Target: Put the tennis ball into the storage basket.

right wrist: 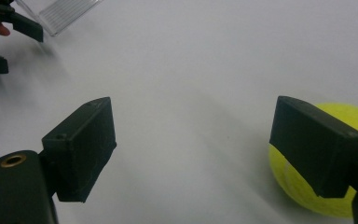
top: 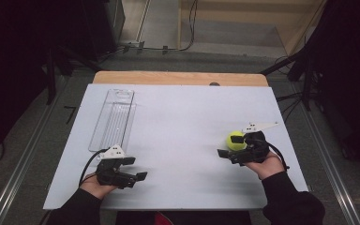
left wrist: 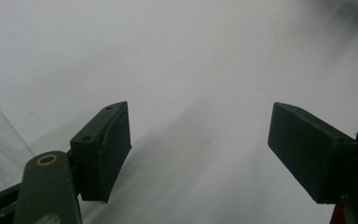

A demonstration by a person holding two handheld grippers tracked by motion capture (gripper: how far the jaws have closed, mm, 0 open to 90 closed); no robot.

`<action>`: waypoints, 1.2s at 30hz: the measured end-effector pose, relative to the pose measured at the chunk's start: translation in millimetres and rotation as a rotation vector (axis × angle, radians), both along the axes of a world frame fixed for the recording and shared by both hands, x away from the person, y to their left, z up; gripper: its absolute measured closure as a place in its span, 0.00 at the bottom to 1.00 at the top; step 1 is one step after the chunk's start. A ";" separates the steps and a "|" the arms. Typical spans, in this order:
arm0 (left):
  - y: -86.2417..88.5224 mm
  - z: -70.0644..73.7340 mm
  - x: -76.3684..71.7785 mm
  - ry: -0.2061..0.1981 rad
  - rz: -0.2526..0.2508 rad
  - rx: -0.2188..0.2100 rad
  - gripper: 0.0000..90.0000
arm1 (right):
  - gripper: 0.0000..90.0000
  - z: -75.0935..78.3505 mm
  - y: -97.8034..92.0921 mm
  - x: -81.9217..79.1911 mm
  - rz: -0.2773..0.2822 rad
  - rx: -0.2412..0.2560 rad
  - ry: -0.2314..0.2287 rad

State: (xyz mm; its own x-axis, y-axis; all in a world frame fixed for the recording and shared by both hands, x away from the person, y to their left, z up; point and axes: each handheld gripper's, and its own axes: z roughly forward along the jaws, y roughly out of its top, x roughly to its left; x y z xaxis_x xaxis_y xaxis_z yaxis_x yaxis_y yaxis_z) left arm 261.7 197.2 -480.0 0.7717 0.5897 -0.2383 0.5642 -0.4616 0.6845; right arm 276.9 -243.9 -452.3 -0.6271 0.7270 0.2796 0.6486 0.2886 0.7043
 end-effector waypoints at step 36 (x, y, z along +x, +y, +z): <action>0.2 -0.4 0.8 -0.002 -0.001 0.003 0.24 | 0.14 20.1 -30.2 38.4 -0.125 -0.038 -0.045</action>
State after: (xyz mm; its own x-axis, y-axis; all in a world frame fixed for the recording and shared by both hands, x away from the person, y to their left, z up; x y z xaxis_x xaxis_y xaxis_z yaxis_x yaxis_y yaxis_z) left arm 262.5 197.5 -480.4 0.7728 0.5894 -0.2355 0.5625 -0.4641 0.6843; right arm 315.4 -274.1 -432.1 -0.5421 0.8100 0.2238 0.6489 0.2343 0.7239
